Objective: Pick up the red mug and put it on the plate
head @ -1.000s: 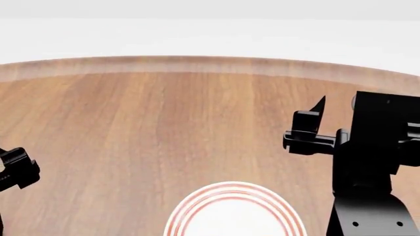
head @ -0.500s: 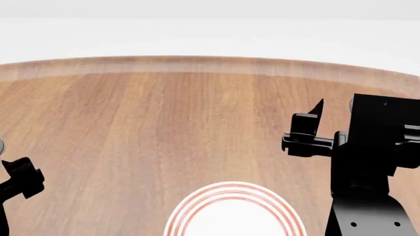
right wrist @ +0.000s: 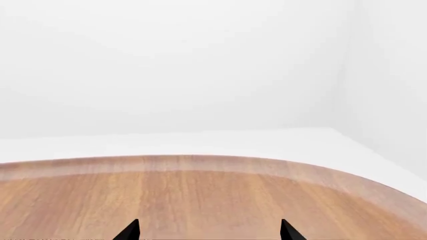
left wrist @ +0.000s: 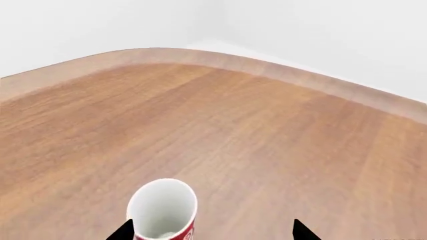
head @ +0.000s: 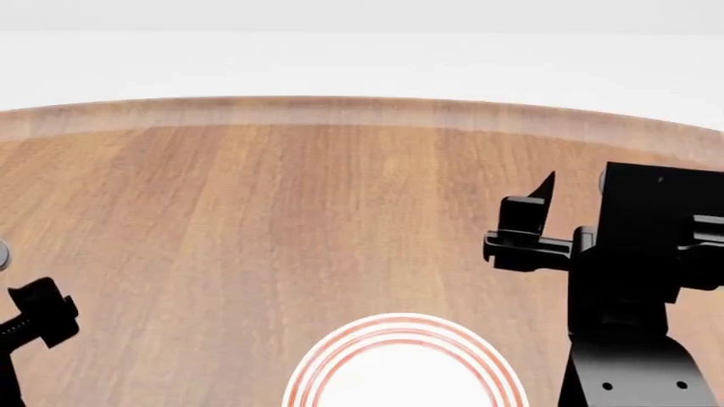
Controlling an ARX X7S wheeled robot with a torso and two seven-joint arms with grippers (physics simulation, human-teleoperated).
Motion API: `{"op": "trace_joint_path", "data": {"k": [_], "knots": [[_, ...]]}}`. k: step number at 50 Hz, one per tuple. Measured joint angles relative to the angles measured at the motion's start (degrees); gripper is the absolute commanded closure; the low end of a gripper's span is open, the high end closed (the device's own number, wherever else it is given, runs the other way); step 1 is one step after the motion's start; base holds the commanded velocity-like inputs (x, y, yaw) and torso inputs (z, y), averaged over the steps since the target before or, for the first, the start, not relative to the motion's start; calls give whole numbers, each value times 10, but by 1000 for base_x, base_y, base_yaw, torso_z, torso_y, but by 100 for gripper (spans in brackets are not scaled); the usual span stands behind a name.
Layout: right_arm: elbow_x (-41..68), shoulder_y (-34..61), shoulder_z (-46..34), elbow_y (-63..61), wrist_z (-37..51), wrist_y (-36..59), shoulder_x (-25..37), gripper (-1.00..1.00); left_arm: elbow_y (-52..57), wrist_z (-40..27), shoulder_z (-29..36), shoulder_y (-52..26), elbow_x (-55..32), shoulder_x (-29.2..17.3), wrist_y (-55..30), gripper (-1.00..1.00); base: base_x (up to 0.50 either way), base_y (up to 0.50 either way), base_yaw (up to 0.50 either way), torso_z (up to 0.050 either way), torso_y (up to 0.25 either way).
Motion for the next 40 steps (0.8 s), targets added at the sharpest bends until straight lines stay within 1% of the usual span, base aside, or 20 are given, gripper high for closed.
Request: {"op": "trace_joint_path", "data": {"k": [40], "knots": [[7, -2, -8, 19, 2, -13, 2, -100, -130, -3, -3, -24, -21, -12, 53, -100, 0, 0, 0, 0, 0]]}}
